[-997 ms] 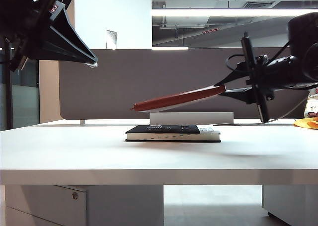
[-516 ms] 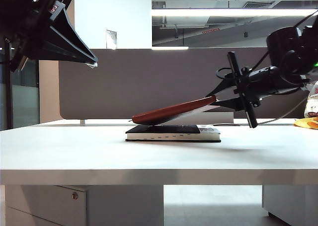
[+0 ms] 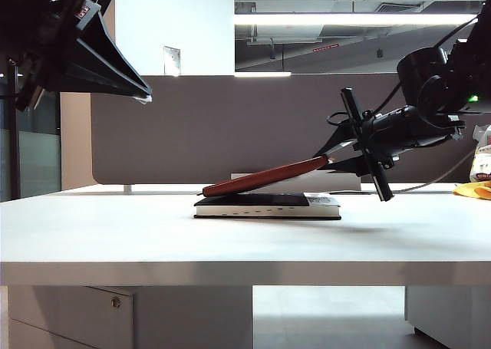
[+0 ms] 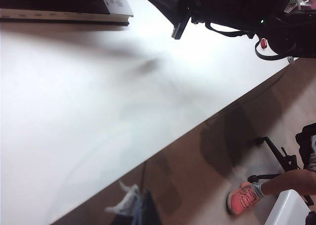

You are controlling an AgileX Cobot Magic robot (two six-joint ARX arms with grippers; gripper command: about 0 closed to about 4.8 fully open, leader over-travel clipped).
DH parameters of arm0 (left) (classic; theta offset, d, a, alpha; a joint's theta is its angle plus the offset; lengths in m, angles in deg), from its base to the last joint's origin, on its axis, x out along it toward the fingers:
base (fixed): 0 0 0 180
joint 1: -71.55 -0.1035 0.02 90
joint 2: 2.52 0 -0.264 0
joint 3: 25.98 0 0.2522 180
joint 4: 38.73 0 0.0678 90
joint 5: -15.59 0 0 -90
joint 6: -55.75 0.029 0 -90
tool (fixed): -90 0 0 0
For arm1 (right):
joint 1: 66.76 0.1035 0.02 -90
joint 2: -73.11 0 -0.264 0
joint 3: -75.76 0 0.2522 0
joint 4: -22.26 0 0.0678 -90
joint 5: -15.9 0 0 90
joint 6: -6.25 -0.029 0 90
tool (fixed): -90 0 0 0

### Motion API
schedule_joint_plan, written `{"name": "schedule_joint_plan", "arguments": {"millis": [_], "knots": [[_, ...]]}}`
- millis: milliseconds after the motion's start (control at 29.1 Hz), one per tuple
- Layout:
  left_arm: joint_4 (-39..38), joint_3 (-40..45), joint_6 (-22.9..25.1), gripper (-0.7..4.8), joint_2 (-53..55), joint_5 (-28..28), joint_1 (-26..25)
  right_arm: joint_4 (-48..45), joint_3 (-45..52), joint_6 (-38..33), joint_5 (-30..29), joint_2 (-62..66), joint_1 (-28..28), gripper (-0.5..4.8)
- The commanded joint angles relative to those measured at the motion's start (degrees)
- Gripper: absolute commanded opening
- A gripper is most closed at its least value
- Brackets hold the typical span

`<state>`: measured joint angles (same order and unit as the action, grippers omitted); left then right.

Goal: Pick up the red book and place it on top of the black book.

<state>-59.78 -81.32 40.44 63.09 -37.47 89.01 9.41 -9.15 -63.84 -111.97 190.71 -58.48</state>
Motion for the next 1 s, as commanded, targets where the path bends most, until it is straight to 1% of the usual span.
{"name": "schedule_joint_plan", "arguments": {"millis": [34, 206, 413, 550, 653, 791, 860, 929, 963, 997], "knots": [[0.46, -0.42, -0.13, -0.06, -0.13, 0.61, 0.07, 0.02, -1.16, 1.51, 0.87, -0.66, -0.04, -0.02], [0.5, -0.42, -0.13, -0.06, -0.13, 0.61, 0.07, 3.89, -2.1, 2.73, 0.68, -0.37, -0.04, -0.02], [0.5, -0.44, -0.13, -0.06, -0.13, 0.61, 0.07, 4.09, -2.19, 3.23, 1.11, -0.37, -0.13, 0.01], [0.5, -0.44, -0.15, -0.06, -0.13, 0.68, 0.07, 4.09, -2.21, 3.41, 1.9, -0.37, -0.44, 0.62], [0.5, -0.44, -0.15, -0.06, -0.13, 0.85, 0.07, 4.09, -2.21, 4.52, 2.05, -0.37, -0.5, 0.79], [0.55, -0.44, -0.15, -0.06, -0.13, 0.85, 0.07, 4.09, -2.21, 5.6, 2.14, -0.37, -0.5, 1.38], [0.55, -0.44, -0.15, -0.06, -0.15, 0.87, 0.07, 4.11, -2.21, 5.97, 2.14, -0.37, -0.5, 1.73], [0.55, -0.44, -0.13, -0.06, -0.15, 1.49, 0.07, 4.07, -2.21, 6.58, 2.19, -0.37, -0.5, 2.39], [0.57, -0.46, -0.13, -0.06, -0.15, 1.84, 0.07, 4.04, -2.21, 6.99, 2.38, -0.37, -0.5, 2.63], [0.57, -0.46, -0.15, -0.06, -0.15, 1.99, 0.07, 4.04, -2.21, 7.19, 2.45, -0.37, -0.52, 2.75]]}}
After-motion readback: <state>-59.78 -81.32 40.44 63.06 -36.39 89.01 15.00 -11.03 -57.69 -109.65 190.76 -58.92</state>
